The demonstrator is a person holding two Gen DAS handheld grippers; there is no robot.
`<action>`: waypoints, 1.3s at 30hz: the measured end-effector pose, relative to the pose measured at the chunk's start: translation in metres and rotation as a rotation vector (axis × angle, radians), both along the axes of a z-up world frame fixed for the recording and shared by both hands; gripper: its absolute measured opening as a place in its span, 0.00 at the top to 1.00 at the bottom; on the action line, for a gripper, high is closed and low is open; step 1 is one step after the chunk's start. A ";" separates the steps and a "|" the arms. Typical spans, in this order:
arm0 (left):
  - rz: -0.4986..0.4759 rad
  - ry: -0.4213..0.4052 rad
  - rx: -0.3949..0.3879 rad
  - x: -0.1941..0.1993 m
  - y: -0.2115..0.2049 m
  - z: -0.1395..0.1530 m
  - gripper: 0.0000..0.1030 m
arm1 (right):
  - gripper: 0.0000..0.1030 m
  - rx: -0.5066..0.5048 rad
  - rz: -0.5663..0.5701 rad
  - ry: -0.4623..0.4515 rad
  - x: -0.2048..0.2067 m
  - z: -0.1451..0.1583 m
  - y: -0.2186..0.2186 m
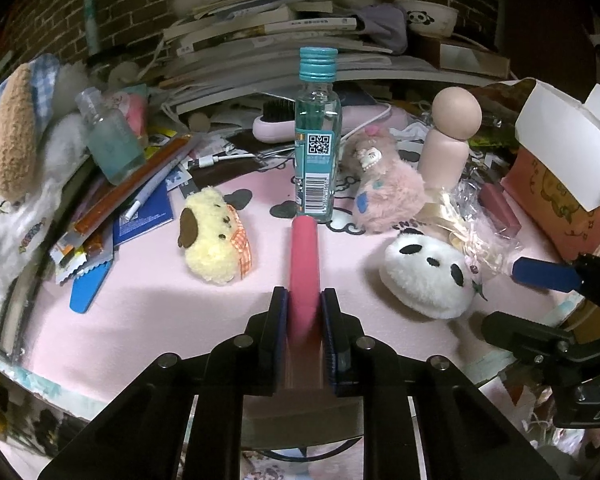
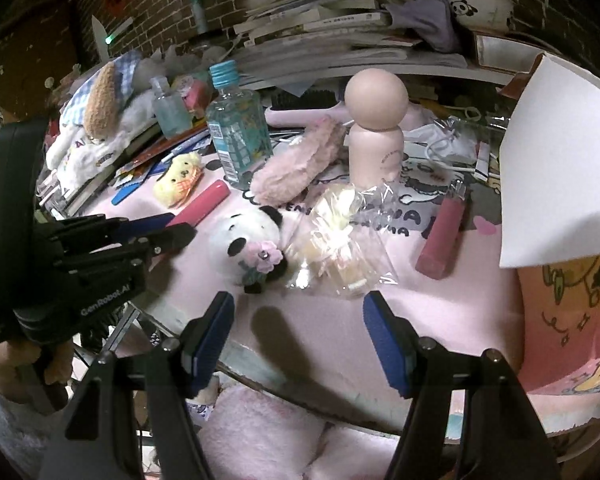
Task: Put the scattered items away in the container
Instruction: 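Lift the pink tube into the white box and open left gripper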
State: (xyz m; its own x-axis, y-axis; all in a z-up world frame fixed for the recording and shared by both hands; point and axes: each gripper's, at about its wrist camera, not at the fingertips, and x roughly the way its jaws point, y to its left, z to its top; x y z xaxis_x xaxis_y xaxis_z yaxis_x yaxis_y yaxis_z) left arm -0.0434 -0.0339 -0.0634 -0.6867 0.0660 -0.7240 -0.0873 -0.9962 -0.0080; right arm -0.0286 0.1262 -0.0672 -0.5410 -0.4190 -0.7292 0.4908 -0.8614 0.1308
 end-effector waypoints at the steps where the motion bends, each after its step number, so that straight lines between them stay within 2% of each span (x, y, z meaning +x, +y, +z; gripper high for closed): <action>1: -0.001 0.005 0.002 0.000 0.000 0.001 0.89 | 0.38 -0.002 -0.002 0.000 0.000 0.000 0.001; 8: -0.016 0.060 0.016 0.007 -0.001 0.025 0.89 | 0.38 -0.006 -0.019 0.017 0.001 0.001 0.005; 12: -0.063 0.098 0.038 0.006 0.006 0.047 0.89 | 0.38 -0.015 -0.047 0.036 0.002 0.001 0.009; 17: -0.180 0.146 0.057 0.001 0.037 0.079 0.89 | 0.38 -0.038 -0.105 0.035 -0.003 0.000 0.023; 23: -0.421 0.181 0.108 -0.014 0.094 0.125 0.89 | 0.38 -0.056 -0.148 0.041 0.003 -0.004 0.039; 27: -0.573 0.144 0.116 -0.026 0.142 0.148 0.89 | 0.38 -0.051 -0.157 0.062 0.010 -0.007 0.043; 31: -0.718 0.049 0.102 -0.042 0.195 0.161 0.89 | 0.38 -0.074 -0.154 0.053 0.009 -0.006 0.048; 35: -0.753 -0.071 0.041 -0.065 0.240 0.155 0.89 | 0.38 -0.090 -0.149 0.052 0.012 -0.007 0.049; 39: -0.756 -0.196 -0.035 -0.082 0.273 0.135 0.89 | 0.38 -0.106 -0.141 0.052 0.013 -0.007 0.049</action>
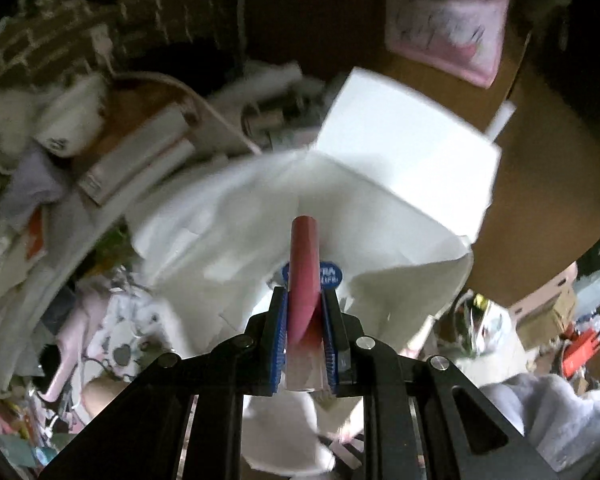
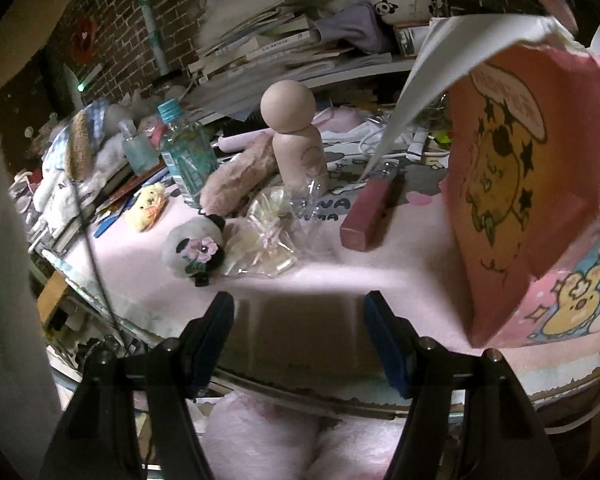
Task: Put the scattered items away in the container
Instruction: 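Lift the pink tube into the white box and open left gripper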
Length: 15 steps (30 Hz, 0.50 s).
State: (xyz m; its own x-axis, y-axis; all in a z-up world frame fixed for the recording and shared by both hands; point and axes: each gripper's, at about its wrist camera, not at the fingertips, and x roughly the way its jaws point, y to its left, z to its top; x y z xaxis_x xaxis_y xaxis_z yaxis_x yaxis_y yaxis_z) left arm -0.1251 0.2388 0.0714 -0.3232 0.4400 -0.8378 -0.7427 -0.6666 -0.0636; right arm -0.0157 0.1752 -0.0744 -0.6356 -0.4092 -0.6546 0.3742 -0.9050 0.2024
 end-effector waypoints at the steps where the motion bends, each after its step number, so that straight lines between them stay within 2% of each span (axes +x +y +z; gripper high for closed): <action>1: -0.003 -0.019 -0.025 -0.004 0.006 -0.005 0.89 | 0.38 -0.007 0.001 0.000 0.000 0.000 0.001; 5: -0.001 -0.072 -0.119 -0.013 0.021 -0.024 0.89 | 0.38 -0.031 0.006 -0.002 0.000 0.000 0.004; 12: -0.007 -0.088 -0.263 -0.019 0.039 -0.053 0.89 | 0.38 -0.059 0.010 0.002 0.003 -0.001 0.009; 15: -0.007 -0.096 -0.291 -0.021 0.043 -0.062 0.89 | 0.38 -0.069 0.011 -0.001 0.003 -0.001 0.011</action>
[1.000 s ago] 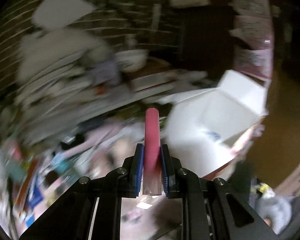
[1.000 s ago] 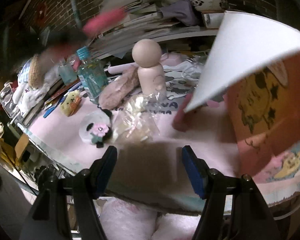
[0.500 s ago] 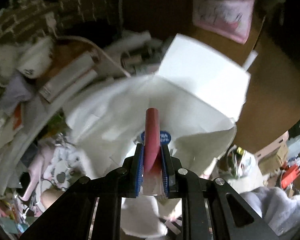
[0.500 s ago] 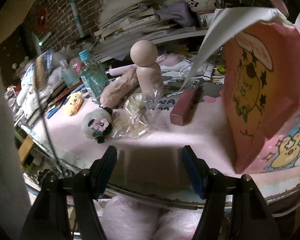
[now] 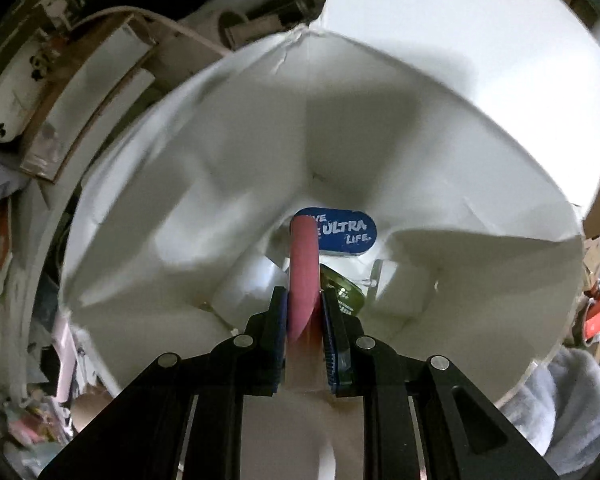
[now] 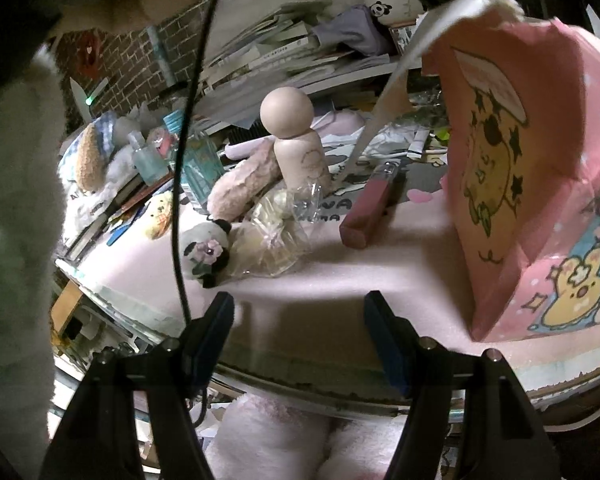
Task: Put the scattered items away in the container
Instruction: 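Lift the pink tube into the white box and open left gripper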
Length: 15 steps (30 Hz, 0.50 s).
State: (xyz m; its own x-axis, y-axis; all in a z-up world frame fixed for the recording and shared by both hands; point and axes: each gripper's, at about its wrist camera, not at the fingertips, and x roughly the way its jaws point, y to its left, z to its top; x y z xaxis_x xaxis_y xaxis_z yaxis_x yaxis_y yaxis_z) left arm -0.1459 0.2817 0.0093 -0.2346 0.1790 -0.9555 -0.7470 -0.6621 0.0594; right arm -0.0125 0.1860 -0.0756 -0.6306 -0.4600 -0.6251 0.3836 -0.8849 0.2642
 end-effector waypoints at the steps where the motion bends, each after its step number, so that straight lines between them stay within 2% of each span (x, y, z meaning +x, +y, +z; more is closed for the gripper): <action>1: -0.001 0.002 -0.002 0.000 0.000 -0.001 0.89 | 0.38 -0.003 0.001 -0.001 0.000 0.000 0.001; 15: 0.001 0.004 0.013 0.005 -0.011 0.000 0.87 | 0.38 -0.014 -0.004 -0.005 0.001 0.001 0.002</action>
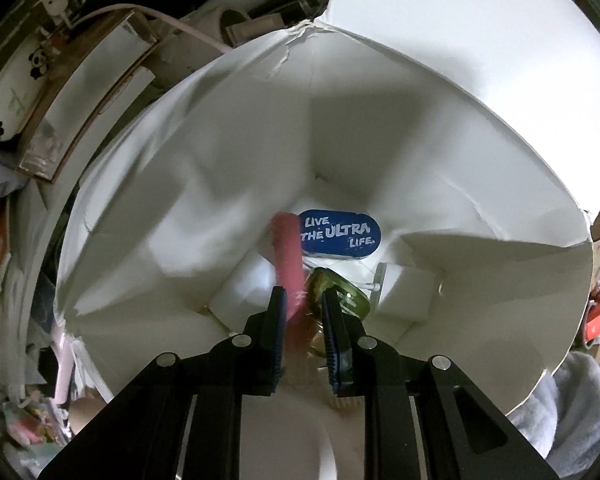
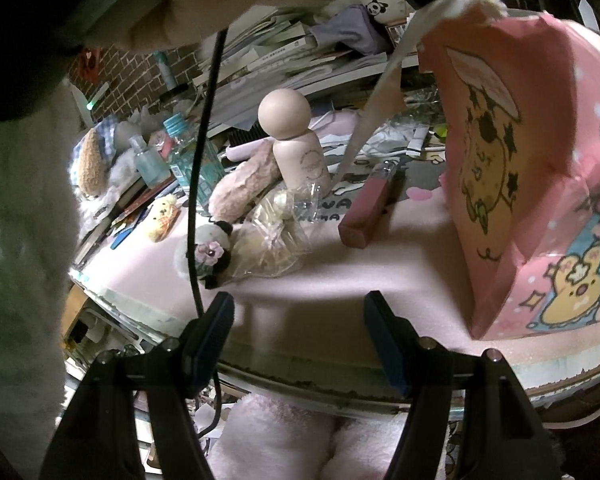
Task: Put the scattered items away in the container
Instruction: 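Lift the pink tube into the white box and open left gripper, then reach the right gripper to the clear plastic bag and grasp it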
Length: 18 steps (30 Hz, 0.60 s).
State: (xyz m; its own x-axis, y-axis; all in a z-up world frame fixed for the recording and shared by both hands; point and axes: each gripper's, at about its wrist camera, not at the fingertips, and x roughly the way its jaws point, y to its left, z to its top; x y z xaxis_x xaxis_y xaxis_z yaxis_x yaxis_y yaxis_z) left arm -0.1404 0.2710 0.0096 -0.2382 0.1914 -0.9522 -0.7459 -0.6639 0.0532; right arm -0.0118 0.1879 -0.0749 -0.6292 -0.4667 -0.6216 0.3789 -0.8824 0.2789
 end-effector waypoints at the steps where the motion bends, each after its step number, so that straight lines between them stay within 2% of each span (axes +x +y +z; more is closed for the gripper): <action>1: -0.003 0.002 0.005 0.001 -0.001 0.001 0.87 | 0.38 0.002 -0.001 0.002 0.000 0.000 0.000; 4: -0.016 0.021 0.023 0.007 -0.006 0.008 0.74 | 0.38 0.000 -0.005 0.004 0.000 0.000 0.000; 7: -0.018 0.086 0.079 0.017 -0.017 0.026 0.43 | 0.38 0.002 -0.026 0.011 0.000 -0.001 0.002; 8: -0.010 0.117 0.104 0.020 -0.022 0.033 0.24 | 0.38 0.001 -0.031 0.012 -0.001 -0.001 0.003; 9: -0.011 0.141 0.147 0.025 -0.030 0.042 0.14 | 0.38 -0.001 -0.036 0.011 -0.001 -0.001 0.004; 12: -0.027 0.164 0.271 0.040 -0.052 0.065 0.14 | 0.38 0.006 -0.044 0.017 -0.002 -0.001 0.005; 13: -0.020 0.193 0.303 0.049 -0.046 0.072 0.14 | 0.38 0.009 -0.046 0.021 -0.002 -0.001 0.005; 16: 0.031 0.303 0.344 0.063 -0.073 0.091 0.12 | 0.38 0.020 -0.044 0.031 -0.001 -0.001 0.002; 18: 0.098 0.386 0.340 0.068 -0.093 0.094 0.12 | 0.38 0.029 -0.039 0.040 0.001 -0.001 -0.001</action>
